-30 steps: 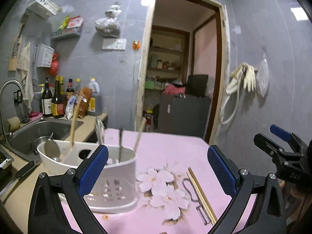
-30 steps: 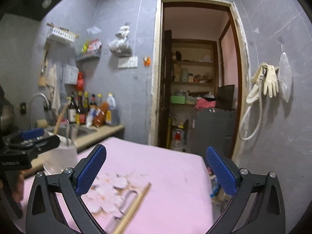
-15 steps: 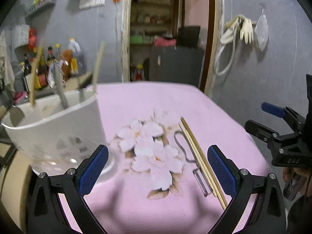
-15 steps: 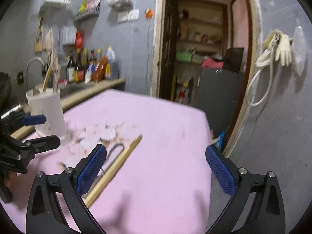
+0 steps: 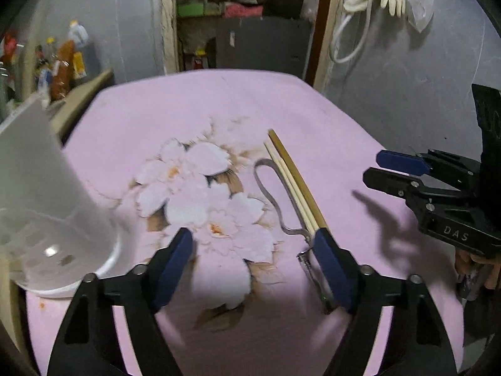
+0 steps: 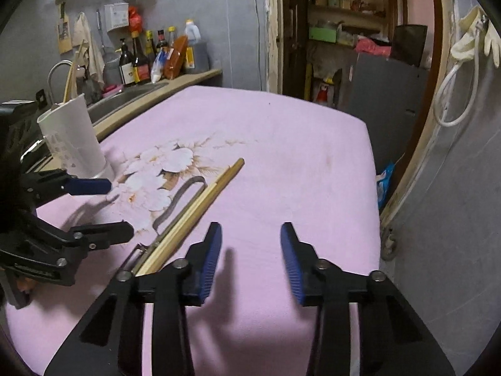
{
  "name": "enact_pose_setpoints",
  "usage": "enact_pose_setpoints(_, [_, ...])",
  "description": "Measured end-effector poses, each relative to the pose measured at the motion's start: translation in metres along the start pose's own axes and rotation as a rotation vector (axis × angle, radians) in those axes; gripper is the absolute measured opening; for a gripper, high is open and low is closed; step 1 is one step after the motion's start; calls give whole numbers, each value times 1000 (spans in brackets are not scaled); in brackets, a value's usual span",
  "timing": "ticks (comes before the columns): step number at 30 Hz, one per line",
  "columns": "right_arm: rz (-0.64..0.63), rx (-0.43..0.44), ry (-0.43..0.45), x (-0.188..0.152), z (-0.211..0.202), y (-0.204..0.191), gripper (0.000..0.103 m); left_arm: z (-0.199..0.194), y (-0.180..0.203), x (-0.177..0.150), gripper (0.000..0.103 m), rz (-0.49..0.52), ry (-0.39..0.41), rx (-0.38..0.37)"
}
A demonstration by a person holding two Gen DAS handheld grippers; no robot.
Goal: Organize utensils
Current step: 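Lower the left tool onto the metal peeler while the right tool approaches the chopsticks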
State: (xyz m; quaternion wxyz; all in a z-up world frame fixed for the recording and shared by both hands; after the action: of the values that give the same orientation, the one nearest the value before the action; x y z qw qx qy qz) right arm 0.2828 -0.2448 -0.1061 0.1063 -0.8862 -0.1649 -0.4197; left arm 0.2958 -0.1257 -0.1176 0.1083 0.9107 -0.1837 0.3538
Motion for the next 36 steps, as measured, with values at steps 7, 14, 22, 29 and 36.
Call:
enact_pose_setpoints(7, [13,30,-33,3,10,4,32,19,9,4,59,5,-47,-38])
enact_pose_setpoints(14, [23,44,-47,5,15,6,31,30,8,8,34,-19,-82,-48])
enact_pose_setpoints(22, [31,48,-59,5,18,6,31,30,0,12,17,-51,-108,-27])
enact_pose_setpoints(29, [41,84,-100,6,28,-3,31,19,-12,5,16,-42,-109,21])
enact_pose_setpoints(36, [50,140,-143,11,42,-25,32,1,-19,-9,16,-52,-85,24])
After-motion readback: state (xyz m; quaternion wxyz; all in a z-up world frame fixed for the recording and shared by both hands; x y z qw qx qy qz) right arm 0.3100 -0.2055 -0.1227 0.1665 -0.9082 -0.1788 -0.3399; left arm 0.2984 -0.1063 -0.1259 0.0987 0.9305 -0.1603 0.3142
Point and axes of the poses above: each gripper's, at about its wrist camera, not at the fingertips, and z roughly the way its jaws point, y to its right, x to its top, the point moved 8 cm from there along z, roughly the way its jaws point, and after that the axes turned 4 degrees about y, right-handed, at the moved point
